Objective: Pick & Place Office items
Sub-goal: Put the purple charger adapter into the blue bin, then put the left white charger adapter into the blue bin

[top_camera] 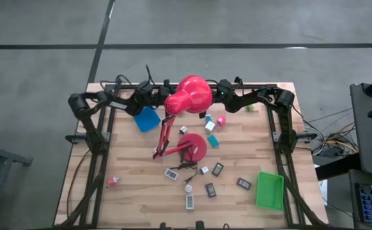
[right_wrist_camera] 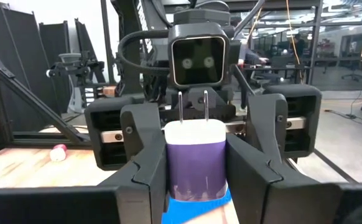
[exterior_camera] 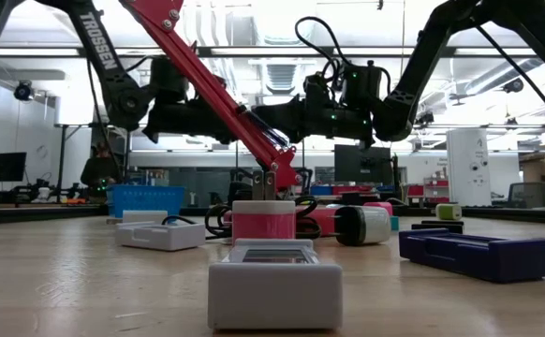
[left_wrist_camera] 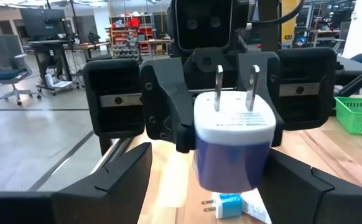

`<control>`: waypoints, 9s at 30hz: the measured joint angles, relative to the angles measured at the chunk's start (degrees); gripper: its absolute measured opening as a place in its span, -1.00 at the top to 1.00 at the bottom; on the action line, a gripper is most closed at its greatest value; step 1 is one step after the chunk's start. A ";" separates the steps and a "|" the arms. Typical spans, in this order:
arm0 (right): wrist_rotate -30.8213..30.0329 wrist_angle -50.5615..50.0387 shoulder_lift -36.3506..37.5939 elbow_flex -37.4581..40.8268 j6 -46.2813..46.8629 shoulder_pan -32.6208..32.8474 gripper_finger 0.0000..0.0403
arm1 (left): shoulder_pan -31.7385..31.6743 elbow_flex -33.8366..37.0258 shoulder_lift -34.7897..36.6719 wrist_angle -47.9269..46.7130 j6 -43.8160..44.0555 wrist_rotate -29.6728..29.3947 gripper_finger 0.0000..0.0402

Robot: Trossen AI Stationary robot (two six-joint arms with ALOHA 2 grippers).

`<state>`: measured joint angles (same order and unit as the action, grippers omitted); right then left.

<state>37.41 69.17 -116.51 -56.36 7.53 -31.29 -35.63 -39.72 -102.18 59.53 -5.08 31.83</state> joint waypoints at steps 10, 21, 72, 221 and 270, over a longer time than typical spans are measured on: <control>0.09 0.00 0.15 0.07 0.28 0.00 0.40 | 0.19 -0.44 -0.40 1.83 0.49 0.51 -0.20; -0.06 -0.53 0.20 0.13 0.15 -0.07 0.40 | 1.12 -0.35 -0.42 2.58 -0.55 0.04 0.37; -0.84 -1.53 1.55 1.83 1.70 0.39 -0.31 | 2.12 1.34 -0.11 3.08 -4.63 -1.36 0.37; -4.44 -3.81 52.74 55.89 -0.63 2.92 -0.22 | 4.80 -1.77 20.65 -96.46 3.58 -33.46 -0.12; -4.44 -3.88 52.74 55.87 -0.42 2.91 -0.22 | 31.66 -2.47 32.97 -97.15 22.11 -35.49 -0.13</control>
<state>32.97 65.29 -63.77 -0.49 7.11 -28.38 -3.97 -42.19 -69.22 -37.62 17.03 -3.66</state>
